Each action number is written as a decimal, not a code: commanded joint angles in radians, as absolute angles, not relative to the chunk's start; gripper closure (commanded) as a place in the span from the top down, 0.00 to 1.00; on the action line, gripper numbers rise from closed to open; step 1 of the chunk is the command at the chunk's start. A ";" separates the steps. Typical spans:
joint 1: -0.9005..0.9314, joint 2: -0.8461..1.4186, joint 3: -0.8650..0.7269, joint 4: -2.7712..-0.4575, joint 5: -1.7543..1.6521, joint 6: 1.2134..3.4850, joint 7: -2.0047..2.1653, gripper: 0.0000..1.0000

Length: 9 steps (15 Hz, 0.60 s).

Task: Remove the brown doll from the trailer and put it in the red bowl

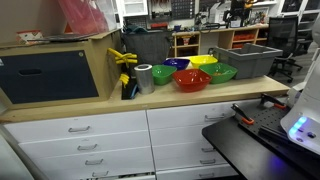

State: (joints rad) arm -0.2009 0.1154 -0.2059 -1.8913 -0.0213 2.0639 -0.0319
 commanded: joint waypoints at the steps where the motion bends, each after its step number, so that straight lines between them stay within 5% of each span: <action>1: -0.221 0.196 -0.224 -1.832 -0.048 2.056 0.004 1.00; 9: -0.230 0.217 -0.222 -1.833 -0.028 2.057 -0.001 1.00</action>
